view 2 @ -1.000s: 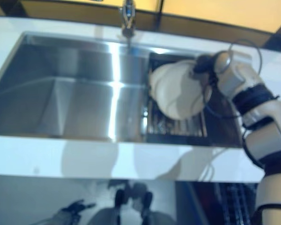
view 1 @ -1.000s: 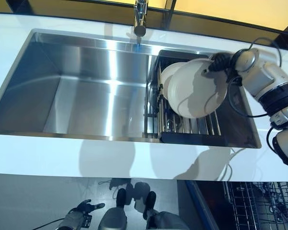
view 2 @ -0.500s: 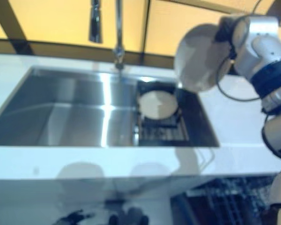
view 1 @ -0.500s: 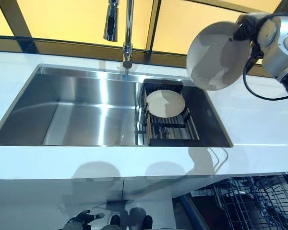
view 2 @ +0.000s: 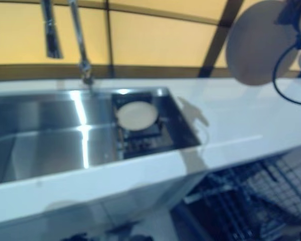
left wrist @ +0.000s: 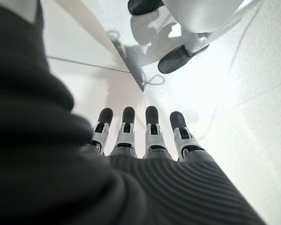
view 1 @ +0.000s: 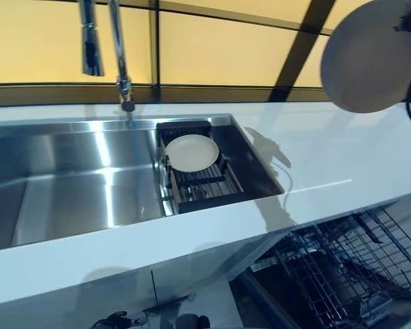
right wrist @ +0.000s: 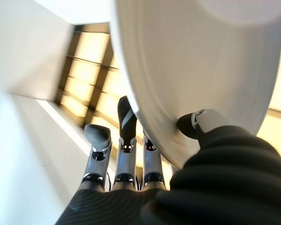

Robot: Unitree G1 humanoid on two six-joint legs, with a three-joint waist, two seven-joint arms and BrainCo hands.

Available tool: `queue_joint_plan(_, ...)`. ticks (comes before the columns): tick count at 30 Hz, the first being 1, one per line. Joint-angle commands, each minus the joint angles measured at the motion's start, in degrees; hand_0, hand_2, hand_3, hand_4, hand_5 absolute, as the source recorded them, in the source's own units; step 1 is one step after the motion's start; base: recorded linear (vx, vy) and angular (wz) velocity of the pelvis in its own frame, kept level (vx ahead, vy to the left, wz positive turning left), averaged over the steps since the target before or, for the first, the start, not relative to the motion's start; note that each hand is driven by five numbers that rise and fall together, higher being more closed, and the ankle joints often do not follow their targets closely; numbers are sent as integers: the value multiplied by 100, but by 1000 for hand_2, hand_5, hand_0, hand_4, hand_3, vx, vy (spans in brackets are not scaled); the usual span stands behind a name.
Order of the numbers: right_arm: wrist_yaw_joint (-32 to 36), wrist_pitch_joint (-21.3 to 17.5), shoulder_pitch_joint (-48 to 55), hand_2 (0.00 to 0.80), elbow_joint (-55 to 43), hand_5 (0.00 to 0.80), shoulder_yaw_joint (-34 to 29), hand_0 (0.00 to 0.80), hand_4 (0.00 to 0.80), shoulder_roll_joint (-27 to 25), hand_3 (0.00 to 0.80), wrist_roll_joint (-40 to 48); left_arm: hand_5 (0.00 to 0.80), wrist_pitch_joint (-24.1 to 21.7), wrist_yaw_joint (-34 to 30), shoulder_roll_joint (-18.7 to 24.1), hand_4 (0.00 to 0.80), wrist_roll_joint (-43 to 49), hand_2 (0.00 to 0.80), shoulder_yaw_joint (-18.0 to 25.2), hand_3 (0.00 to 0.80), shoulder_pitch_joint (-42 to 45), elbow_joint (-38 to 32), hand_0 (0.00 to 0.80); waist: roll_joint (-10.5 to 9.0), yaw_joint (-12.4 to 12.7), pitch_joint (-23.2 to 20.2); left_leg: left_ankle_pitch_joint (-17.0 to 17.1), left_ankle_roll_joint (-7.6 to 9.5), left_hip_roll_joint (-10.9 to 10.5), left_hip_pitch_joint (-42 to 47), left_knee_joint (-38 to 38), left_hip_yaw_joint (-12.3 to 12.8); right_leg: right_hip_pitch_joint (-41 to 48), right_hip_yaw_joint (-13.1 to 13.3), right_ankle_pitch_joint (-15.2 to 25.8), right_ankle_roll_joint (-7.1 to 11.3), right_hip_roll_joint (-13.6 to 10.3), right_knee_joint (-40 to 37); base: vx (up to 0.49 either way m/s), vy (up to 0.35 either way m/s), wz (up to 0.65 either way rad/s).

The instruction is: Take plates into dishwasher

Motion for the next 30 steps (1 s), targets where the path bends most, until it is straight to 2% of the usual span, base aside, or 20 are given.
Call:
queue_joint_plan(1,-291,-182,-625,800,460,800,252,800,800,-640,800,-606,0,9,-111,169,0,510,0,-138,0,-259,295,0,-74,-148,90,-231,-221,280,331,-12,-116,177,304,73,681,-256,22,12,-33,-37)
queue_joint_plan(7,-322,-604,-471,800,794,800,303,800,800,-1012,800,-727,0,86,-250,146,0,662,0,-263,0,-346,282,0,59,-422,54,-242,-271,357,396,-12,148,85,474,97,690,-208,22,25,-58,-27)
queue_joint_plan(14,-529,-949,339,800,775,800,-340,800,800,-1377,800,-805,0,151,-403,113,0,759,0,-270,0,-432,229,0,249,-683,58,-255,-304,398,396,-12,409,-52,581,104,695,-186,22,18,-76,-21)
queue_joint_plan(23,-1220,-1269,2310,800,158,800,-2042,800,800,-1618,800,-1486,0,188,-366,56,0,756,0,-225,0,-496,155,0,496,-904,278,-240,-300,401,240,-12,481,-266,656,100,689,-187,22,-56,-48,-2)
queue_joint_plan(27,-1749,-1311,3793,800,-332,800,-3302,800,800,-1483,800,-2493,0,191,-317,-35,0,732,0,-184,0,-471,122,0,647,-1019,345,-291,-284,389,267,-12,467,-250,652,57,701,-203,22,-11,-8,-2)
queue_joint_plan(29,-1782,-1288,4375,800,-504,800,-3825,800,800,-1422,800,-2798,0,203,-309,-1,0,718,0,-216,0,-483,102,0,620,-1004,342,-265,-287,381,243,-12,467,-276,664,77,694,-205,22,0,0,0)
queue_joint_plan(30,-1840,-1174,4734,800,-632,800,-4029,800,800,-1272,800,-3174,0,205,-302,-63,0,697,0,-187,0,-475,68,0,720,-1062,372,-304,-270,372,262,-12,451,-255,665,45,708,-210,22,0,0,0)
